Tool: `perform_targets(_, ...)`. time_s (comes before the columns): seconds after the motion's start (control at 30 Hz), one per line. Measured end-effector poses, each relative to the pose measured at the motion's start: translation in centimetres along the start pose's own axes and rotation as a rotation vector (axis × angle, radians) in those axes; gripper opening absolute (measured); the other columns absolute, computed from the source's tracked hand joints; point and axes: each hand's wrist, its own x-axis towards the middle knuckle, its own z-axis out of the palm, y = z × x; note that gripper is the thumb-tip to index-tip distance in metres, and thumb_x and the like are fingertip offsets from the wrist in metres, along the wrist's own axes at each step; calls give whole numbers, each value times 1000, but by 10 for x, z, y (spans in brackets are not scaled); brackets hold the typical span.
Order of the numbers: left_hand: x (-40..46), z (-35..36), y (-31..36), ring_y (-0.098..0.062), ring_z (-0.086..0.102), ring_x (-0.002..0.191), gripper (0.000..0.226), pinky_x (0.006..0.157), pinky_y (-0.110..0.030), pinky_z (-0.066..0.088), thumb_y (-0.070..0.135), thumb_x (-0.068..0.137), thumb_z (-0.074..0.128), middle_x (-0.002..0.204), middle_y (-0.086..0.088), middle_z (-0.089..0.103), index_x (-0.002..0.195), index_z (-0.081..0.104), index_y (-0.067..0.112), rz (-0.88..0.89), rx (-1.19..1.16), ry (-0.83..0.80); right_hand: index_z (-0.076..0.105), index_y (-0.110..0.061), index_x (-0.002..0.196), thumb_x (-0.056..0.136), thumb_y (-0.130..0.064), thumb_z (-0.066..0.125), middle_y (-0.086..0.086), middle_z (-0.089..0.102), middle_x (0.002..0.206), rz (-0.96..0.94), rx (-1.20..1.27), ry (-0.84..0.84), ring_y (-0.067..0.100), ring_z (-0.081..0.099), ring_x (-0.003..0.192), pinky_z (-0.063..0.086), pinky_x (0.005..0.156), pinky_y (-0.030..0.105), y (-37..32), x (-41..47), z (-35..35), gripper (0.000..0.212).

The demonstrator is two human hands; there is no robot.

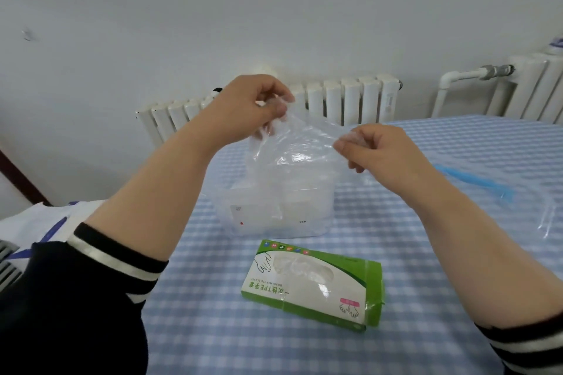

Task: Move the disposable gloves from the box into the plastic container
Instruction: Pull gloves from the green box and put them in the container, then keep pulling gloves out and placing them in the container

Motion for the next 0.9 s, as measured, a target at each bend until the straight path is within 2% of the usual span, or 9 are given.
perform_targets(0.17, 17, 5, -57, -10, 61, 45, 19, 38, -19, 42, 4, 93, 62, 82, -8, 71, 111, 56, 6, -312, -57, 76, 68, -18, 88, 93, -23, 64, -8, 63, 62, 121, 114, 80, 11, 57, 63, 52, 73, 29, 16, 11, -3, 8)
perform_targets(0.3, 29, 10, -89, -25, 69, 63, 17, 42, -26, 46, 4, 92, 62, 89, -17, 71, 104, 52, 11, -474, 17, 103, 67, -16, 94, 94, -22, 62, -6, 63, 61, 189, 200, 52, 8, 55, 57, 52, 67, 24, 20, 14, -2, 8)
perform_targets(0.4, 34, 13, -98, -33, 72, 73, 18, 49, -33, 53, 3, 92, 60, 87, -19, 69, 102, 49, 12, -522, 135, 48, 67, -18, 95, 94, -23, 62, -7, 64, 62, 189, 191, 37, 8, 56, 59, 53, 69, 25, 20, 14, -1, 7)
perform_targets(0.47, 33, 17, -100, -31, 72, 73, 14, 60, -37, 58, 7, 94, 58, 86, -11, 65, 103, 49, 13, -501, 327, -29, 66, -20, 94, 93, -25, 63, -8, 66, 60, 172, 151, 14, 9, 57, 60, 54, 74, 29, 19, 14, -1, 6)
perform_targets(0.53, 31, 20, -101, -26, 67, 75, 11, 66, -36, 54, 13, 96, 56, 92, -6, 61, 106, 51, 12, -425, 683, -118, 66, -22, 93, 92, -26, 64, -9, 67, 60, 141, 75, -39, 7, 58, 59, 52, 75, 30, 19, 13, -1, 5)
perform_targets(0.6, 28, 22, -101, -22, 55, 76, 15, 61, -32, 42, 14, 97, 55, 88, -3, 55, 112, 53, 13, -334, 997, -140, 66, -22, 89, 90, -28, 66, -8, 68, 60, 94, -30, -129, 3, 58, 55, 50, 69, 24, 15, 10, 0, 6)
perform_targets(0.67, 28, 21, -99, -20, 48, 76, 15, 57, -31, 35, 10, 96, 55, 84, -2, 49, 110, 53, 13, -254, 1161, -90, 67, -21, 87, 89, -28, 68, -7, 69, 61, 49, -97, -239, 1, 60, 56, 48, 64, 17, 8, 4, 3, 8)
perform_targets(0.77, 25, 14, -86, -25, 51, 96, 11, 65, -35, 38, 15, 96, 58, 101, -5, 56, 106, 57, 14, -148, 1128, -8, 68, -19, 86, 86, -26, 71, -1, 72, 70, 17, -143, -423, 5, 65, 64, 53, 67, 18, -1, -6, 8, 7)
perform_targets(0.9, 3, 12, -62, -21, 57, 81, 15, 64, -31, 39, 33, 98, 52, 89, 2, 63, 99, 59, 20, -122, 728, 165, 67, -31, 97, 84, -41, 71, -12, 69, 94, -10, -438, -710, 2, 63, 87, 52, 86, 27, -3, -17, 19, 16)
